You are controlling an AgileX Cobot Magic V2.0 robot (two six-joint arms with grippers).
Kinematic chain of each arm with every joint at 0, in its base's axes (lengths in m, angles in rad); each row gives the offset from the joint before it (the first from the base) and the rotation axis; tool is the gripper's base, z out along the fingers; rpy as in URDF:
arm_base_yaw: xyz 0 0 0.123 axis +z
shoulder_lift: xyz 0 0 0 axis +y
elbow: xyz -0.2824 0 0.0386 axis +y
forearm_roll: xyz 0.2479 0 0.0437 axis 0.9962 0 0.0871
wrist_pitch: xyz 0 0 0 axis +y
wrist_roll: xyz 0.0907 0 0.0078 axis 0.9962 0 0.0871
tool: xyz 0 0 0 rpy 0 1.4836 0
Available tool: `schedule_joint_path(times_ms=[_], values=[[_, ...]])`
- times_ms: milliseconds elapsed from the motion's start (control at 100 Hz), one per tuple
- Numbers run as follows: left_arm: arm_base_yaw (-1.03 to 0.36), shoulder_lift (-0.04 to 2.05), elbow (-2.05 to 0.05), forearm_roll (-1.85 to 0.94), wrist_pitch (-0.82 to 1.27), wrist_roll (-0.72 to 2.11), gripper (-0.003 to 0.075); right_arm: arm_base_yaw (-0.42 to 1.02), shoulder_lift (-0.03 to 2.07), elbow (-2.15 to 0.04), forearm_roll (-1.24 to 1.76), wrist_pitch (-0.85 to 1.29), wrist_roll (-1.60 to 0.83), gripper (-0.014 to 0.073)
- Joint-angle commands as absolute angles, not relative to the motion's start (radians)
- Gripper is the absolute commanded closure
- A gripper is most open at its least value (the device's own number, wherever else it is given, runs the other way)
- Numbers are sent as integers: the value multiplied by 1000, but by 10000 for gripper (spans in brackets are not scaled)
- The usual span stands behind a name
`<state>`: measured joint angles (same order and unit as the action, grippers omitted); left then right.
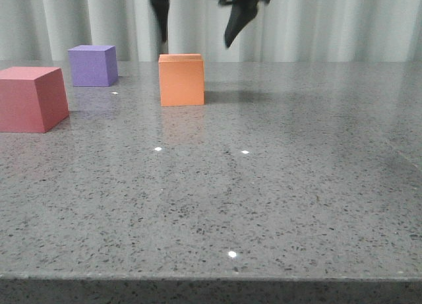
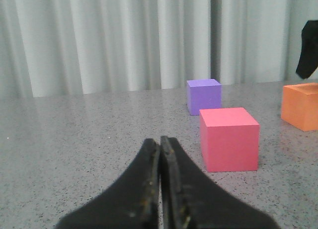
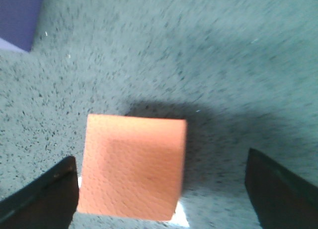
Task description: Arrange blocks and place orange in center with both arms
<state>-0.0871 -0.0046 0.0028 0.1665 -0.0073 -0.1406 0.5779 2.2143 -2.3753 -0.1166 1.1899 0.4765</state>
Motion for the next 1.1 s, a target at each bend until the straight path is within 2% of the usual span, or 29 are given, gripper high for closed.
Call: schedule_joint_path(times_ms=[0, 300, 490, 640, 870, 1090], values=[[-83, -36, 46, 163, -86, -143, 739, 543, 2090, -2405, -141, 1175, 432, -73], [-83, -36, 46, 163, -86, -143, 739, 424, 1940, -2386, -141, 1227, 306, -73], [-83, -36, 46, 163, -86, -143, 739, 357, 1818, -2262, -150, 1194, 239, -73], [-83, -36, 46, 163, -86, -143, 739, 276, 1678, -2028, -156, 1116, 216, -73], [-83, -36, 46, 163, -86, -143, 739, 140, 1388, -1541, -155, 858, 207, -73], [-83, -36, 46, 163, -86, -143, 739, 56, 1129, -1162, -151, 676, 207, -73]])
